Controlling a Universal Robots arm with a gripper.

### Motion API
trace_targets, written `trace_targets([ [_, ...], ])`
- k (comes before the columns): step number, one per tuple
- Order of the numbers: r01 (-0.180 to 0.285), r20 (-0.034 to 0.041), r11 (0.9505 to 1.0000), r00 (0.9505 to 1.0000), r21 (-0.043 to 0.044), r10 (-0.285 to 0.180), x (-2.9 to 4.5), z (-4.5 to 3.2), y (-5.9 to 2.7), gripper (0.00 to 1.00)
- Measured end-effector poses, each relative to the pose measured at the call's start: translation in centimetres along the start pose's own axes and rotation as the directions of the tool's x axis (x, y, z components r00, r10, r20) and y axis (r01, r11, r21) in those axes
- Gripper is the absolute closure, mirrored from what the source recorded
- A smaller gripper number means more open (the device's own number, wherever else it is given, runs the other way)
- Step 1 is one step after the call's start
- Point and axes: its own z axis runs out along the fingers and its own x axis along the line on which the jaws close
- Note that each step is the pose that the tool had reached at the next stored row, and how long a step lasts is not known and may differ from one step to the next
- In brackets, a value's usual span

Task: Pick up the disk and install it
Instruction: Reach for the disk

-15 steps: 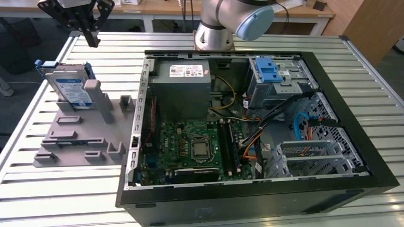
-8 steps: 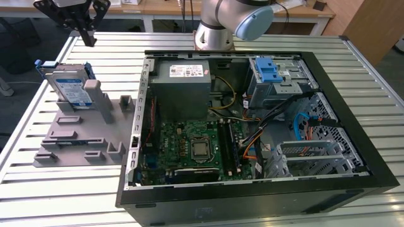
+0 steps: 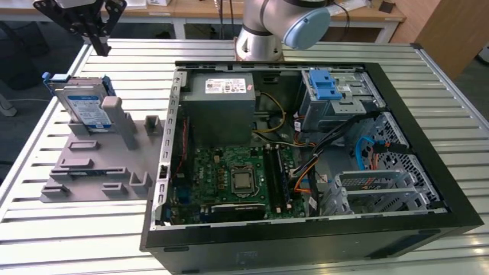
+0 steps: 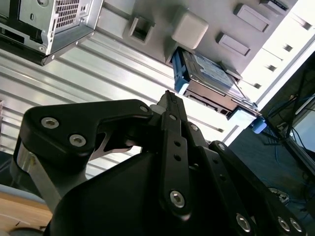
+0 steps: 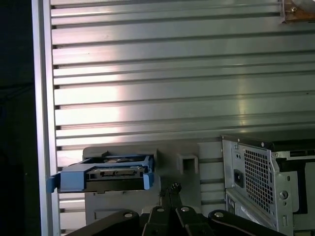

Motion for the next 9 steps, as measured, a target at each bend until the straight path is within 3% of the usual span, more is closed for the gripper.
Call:
trace_targets([
  [9,0.0,-0.0008,1.0,1.0,0.0,0.0,1.06,0.07,-0.34,0.89],
])
